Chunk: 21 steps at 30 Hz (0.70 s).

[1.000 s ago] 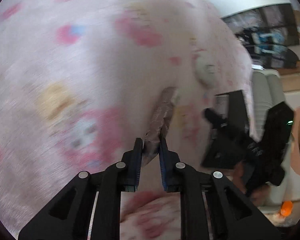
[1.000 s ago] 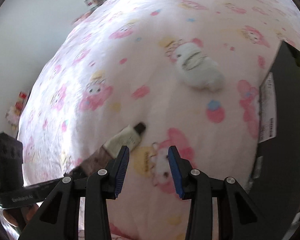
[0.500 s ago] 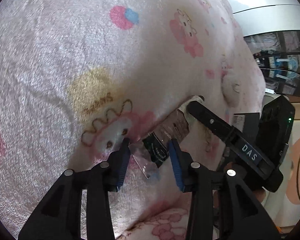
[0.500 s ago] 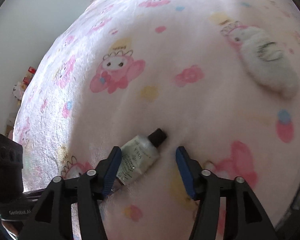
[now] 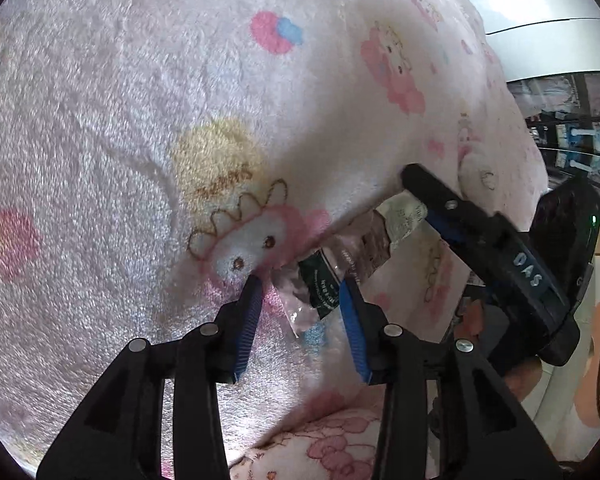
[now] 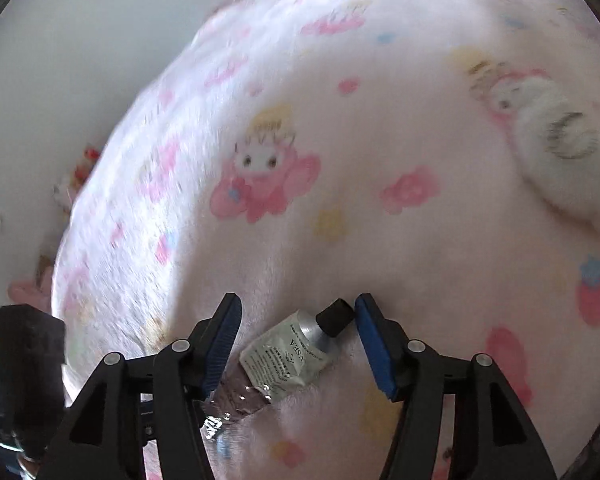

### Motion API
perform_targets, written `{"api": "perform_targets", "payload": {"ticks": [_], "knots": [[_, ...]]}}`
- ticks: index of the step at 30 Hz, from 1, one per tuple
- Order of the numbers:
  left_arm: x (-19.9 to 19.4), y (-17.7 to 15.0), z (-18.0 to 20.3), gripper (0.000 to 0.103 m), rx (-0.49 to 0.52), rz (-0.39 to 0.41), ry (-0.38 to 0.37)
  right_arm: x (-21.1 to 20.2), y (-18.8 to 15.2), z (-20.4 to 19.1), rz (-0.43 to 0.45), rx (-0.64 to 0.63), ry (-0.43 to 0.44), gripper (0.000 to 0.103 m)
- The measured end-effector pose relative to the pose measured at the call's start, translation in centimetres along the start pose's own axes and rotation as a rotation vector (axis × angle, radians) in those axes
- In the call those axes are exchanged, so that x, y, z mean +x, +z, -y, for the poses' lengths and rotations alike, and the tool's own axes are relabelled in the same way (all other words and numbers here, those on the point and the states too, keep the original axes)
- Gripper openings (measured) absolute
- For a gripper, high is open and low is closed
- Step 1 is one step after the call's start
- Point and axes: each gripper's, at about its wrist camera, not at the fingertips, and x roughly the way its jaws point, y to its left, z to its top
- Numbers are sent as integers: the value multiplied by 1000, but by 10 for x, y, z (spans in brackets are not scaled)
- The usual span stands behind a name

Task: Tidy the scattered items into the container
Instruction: 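Grasp the white cream tube with the right gripper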

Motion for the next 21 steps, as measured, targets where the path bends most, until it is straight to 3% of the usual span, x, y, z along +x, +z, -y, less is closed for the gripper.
{"api": "perform_targets", "payload": {"ticks": [4,7,12,17,21], "knots": [[-1,2,6,40,13,16,35,-5,-9,-6,9,-56,-2,52],[-4,2,6,42,18,25,18,-26,-17,2,35,-17,25,44],[-8,2,9,40,35,37,2,-62,-38,5,42,37,114,44],[-12,-2,12,40,54,59,55,-59,-55,0,7,32,14,44],[-25,-11,1,42,34,93,47,-68,-61,24,37,125,-29,44]]}}
